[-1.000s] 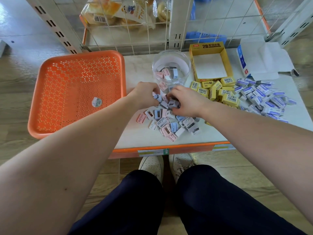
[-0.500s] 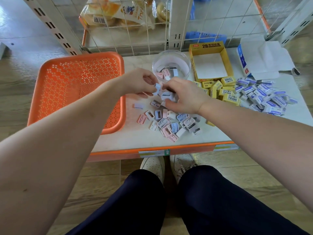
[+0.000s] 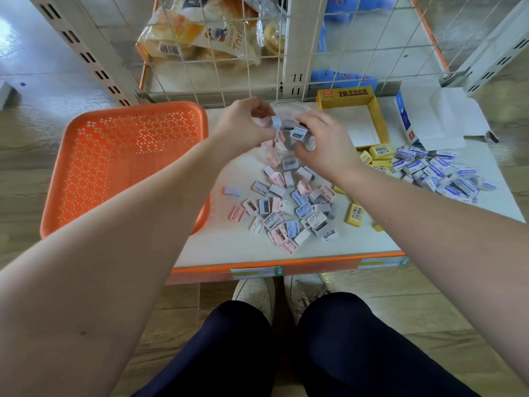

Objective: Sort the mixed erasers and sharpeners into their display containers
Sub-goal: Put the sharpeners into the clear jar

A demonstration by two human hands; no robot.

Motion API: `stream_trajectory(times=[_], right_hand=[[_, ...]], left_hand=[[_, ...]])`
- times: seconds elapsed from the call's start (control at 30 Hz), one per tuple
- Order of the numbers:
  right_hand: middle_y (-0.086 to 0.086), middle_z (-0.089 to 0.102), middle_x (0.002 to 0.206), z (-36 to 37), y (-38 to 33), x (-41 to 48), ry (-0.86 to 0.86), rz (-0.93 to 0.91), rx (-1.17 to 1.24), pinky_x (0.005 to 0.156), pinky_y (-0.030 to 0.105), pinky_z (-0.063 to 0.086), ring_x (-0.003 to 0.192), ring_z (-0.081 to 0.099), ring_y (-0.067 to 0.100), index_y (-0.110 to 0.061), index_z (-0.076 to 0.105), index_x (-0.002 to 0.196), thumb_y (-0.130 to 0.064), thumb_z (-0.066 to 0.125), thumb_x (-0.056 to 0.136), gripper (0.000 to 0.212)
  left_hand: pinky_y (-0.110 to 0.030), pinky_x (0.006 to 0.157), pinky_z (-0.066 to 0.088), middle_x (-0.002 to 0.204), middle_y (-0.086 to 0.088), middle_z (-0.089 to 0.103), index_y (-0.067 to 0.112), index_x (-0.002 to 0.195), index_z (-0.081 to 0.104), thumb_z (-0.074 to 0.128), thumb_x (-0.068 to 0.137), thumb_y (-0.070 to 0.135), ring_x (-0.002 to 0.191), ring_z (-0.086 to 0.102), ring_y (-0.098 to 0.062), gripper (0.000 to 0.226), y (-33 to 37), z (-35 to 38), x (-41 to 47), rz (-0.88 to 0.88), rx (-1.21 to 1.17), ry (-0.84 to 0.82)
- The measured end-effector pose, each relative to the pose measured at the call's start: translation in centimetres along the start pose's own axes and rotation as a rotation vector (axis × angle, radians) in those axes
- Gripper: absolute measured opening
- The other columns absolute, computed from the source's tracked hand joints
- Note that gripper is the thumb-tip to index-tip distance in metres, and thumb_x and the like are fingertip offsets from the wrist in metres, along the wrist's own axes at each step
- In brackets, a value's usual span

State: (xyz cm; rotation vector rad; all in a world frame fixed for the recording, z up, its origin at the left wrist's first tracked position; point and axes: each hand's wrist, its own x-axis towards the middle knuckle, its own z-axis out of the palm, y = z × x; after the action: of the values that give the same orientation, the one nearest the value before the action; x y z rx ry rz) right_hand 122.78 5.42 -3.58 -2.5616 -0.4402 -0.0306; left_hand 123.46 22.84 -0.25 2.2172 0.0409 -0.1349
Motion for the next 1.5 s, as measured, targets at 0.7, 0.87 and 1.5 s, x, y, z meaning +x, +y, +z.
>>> stream_trajectory(times=[0.7,0.87,1.5], right_hand=[[0.004,0.065,0.11,-0.6,-0.4,-3.4,-0.231,-0.174,-0.224,0.077,0.037,0.05,0.099,0.059,0.025,-0.018,0.061,0.113,-0.019,0.044,0.09,0.029],[0.002,0.058,0.124,0.0,1.1,-3.5,-0.417,-0.055,-0.257,0.088,0.038,0.047,0.114,0.051,0.025,-0.026,0.053,0.127,-0.027,0.048,0.087,0.04],[0.004,0.05,0.122,0.6,1.9,-3.8,-0.402,-0.007,-0.176,0.096,0.041,0.042,0.118,0.043,0.023,-0.022,0.054,0.126,-0.035,0.058,0.086,0.042]], left_hand=[[-0.011,0.067,0.047,0.083,0.008,0.065,0.019,0.088,0.067,0.072,0.079,0.018,0.068,0.056,0.0,0.011,-3.1,-0.6,-1.4,-0.052,0.148,-0.076],[-0.014,0.078,0.044,0.095,0.007,0.067,0.019,0.1,0.069,0.071,0.08,0.018,0.078,0.059,0.001,0.02,-2.8,0.2,-2.6,0.002,0.297,-0.335],[-0.023,0.085,0.033,0.119,-0.001,0.057,0.019,0.125,0.055,0.068,0.082,0.022,0.102,0.049,-0.013,0.044,-4.1,3.7,-3.2,0.14,0.589,-0.474]])
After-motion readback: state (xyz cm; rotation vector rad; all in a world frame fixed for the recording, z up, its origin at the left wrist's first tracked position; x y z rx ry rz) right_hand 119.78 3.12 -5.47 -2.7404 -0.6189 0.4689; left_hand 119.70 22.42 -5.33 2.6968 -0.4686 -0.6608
